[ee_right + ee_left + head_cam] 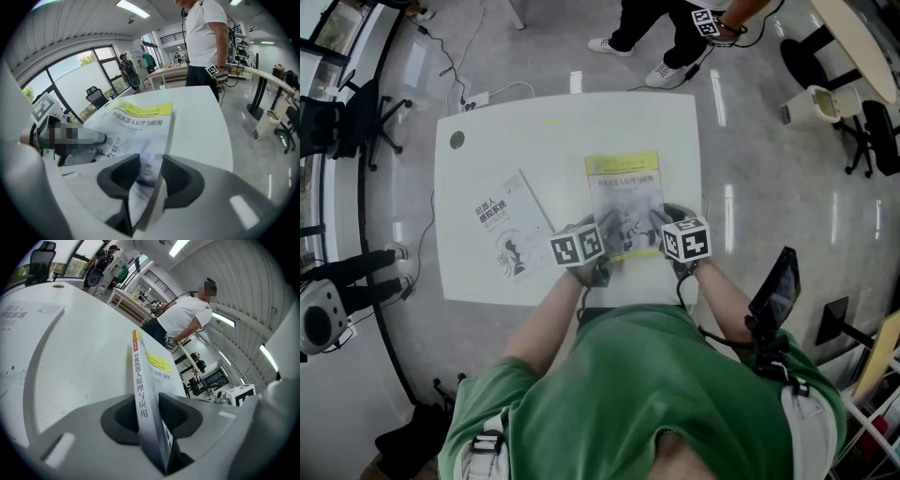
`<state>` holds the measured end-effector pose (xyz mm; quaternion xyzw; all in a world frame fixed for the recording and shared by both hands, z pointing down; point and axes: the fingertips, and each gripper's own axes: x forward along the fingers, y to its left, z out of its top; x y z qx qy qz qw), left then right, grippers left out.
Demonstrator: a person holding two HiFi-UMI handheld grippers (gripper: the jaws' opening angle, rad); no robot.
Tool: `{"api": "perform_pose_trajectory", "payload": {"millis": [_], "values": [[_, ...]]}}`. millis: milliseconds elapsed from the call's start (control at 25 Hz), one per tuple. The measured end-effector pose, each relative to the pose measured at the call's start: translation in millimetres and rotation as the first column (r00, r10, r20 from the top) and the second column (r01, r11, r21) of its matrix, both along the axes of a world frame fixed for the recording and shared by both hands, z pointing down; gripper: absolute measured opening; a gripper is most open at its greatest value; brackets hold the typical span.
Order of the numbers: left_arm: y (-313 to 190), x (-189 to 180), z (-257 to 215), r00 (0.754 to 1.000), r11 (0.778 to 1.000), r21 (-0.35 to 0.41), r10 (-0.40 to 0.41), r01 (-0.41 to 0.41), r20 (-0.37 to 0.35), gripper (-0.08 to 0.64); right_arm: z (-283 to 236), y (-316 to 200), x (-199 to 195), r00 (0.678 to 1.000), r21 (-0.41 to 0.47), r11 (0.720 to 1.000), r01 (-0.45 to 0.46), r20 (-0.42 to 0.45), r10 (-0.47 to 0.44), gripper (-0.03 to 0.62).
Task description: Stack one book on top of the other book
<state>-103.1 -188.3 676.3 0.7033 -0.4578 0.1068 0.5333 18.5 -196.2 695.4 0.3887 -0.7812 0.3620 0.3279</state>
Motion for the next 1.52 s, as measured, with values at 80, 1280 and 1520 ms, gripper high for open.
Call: {"api": "perform_pose_trajectory", "payload": {"millis": [80,1280,1520], "values": [[0.1,-1.3,-0.7,1.0,1.0,0.018,0.003,-0.003,0.011,0.114,0.3,-0.3,-0.5,1.0,0.0,1.0,0.006,0.011,-0.006,0.147],[9.9,25.2,-126.1,0.942,0.793,0.511,0.309,-0.333,0.133,0.072,-41.4,-8.6,-5.7,0.89,0.099,0.991,0.093,0.438,-0.127,0.221],[19.3,23.8,-167.3,0.903,0.706,0.581,0.408,-0.406,0.136,0.072,-77.6,-6.1,-14.6,0.775,0.18,0.972,0.151,0.589,-0.229,0.28]]}}
